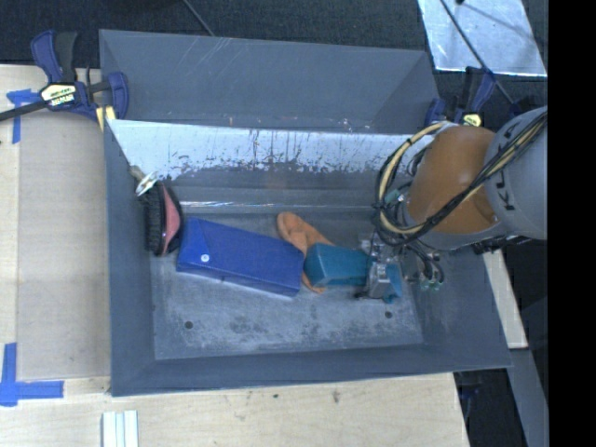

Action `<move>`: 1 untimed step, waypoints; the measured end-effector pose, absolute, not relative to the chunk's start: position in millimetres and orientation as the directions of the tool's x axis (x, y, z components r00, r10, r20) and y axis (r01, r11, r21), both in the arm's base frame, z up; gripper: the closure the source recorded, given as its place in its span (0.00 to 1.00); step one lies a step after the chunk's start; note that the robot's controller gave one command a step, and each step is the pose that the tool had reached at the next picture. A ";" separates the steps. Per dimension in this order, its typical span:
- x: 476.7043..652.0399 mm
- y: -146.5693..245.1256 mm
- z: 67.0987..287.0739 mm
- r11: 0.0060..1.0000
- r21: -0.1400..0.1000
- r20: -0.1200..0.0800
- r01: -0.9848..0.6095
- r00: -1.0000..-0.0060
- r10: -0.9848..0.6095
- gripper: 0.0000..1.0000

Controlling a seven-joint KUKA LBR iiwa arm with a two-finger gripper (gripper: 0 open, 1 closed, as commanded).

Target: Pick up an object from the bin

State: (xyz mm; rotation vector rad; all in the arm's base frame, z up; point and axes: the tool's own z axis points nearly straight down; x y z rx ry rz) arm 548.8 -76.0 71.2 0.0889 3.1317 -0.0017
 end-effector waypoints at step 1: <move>566.1 -46.0 242.4 0.998 0.000 -0.003 0.063 -0.998 0.063 1.00</move>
Offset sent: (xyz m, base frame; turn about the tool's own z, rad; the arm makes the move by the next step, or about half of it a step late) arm 0.0000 0.0000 0.0000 0.0000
